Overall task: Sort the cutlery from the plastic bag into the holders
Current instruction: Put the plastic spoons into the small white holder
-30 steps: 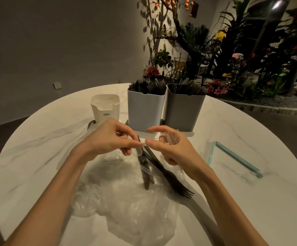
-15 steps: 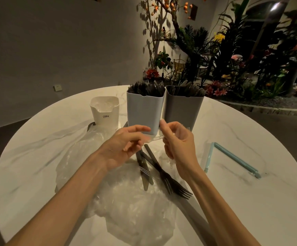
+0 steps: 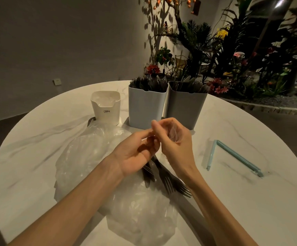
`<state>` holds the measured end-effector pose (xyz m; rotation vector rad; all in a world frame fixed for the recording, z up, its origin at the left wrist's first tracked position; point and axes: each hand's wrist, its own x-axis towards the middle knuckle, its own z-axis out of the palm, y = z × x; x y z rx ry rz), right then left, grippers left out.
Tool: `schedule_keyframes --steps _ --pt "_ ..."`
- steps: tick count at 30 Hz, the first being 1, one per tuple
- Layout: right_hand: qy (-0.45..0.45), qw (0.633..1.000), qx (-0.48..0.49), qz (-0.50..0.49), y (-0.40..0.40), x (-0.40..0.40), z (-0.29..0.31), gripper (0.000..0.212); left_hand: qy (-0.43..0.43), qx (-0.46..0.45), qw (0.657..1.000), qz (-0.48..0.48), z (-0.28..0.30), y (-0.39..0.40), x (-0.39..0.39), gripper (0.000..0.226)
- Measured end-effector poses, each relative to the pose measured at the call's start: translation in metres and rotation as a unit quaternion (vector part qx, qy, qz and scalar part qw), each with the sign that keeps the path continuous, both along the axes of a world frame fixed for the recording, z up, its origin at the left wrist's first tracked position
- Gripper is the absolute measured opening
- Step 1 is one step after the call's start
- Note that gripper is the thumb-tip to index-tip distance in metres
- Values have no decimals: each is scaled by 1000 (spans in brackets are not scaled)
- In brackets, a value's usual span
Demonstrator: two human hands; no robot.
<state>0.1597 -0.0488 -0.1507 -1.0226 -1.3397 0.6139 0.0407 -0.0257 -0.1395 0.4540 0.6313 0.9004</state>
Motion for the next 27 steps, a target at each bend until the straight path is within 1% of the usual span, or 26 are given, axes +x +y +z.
schedule_keyframes --steps 1,2,3,4,5,6,7,9,10,11,12,14,16,19,21,22,24,25,27 --pt "-2 1000 -4 -30 2 2 0 20 -2 6 1000 -3 2 0 -1 23" --pt "10 998 -16 -58 3 5 0 24 24 27 999 3 4 0 -3 24" --pt "38 996 -39 -77 5 9 2 28 95 78 992 15 4 3 -6 21" --pt "80 991 -69 -83 7 15 4 30 212 160 964 24 4 6 -11 15" --pt "124 984 -101 -78 9 21 6 30 328 254 909 19 5 8 -18 11" --pt "157 977 -131 -67 10 28 9 27 418 333 845 -5 6 11 -24 12" --pt "177 970 -157 -53 11 34 11 22 476 384 790 -49 5 13 -30 14" --pt "196 961 -192 -23 14 42 11 14 554 434 694 -153 1 13 -35 18" --pt "198 958 -205 -12 15 44 9 12 593 454 637 -189 -2 13 -35 20" --pt "198 956 -215 -4 16 44 8 9 618 468 594 -215 -6 14 -34 20" --pt "198 955 -222 3 17 45 7 9 620 476 580 -230 -8 14 -33 18" --pt "201 950 -238 9 16 45 7 13 601 474 595 -246 -9 13 -32 13" --pt "213 944 -251 12 14 45 9 17 588 463 611 -256 -5 14 -36 13" --pt "273 927 -257 28 12 47 12 19 590 440 637 -228 6 17 -54 17" --pt "330 905 -265 54 11 49 14 17 587 411 670 -194 14 23 -72 18" --pt "344 896 -273 67 10 49 14 17 579 395 690 -179 17 25 -80 17" --pt "334 891 -294 88 10 47 14 13 552 370 729 -163 20 29 -91 18" --pt "320 892 -304 94 11 45 13 13 540 364 740 -168 20 30 -94 19" --pt "298 895 -316 102 12 39 12 11 517 369 747 -194 21 29 -94 19"
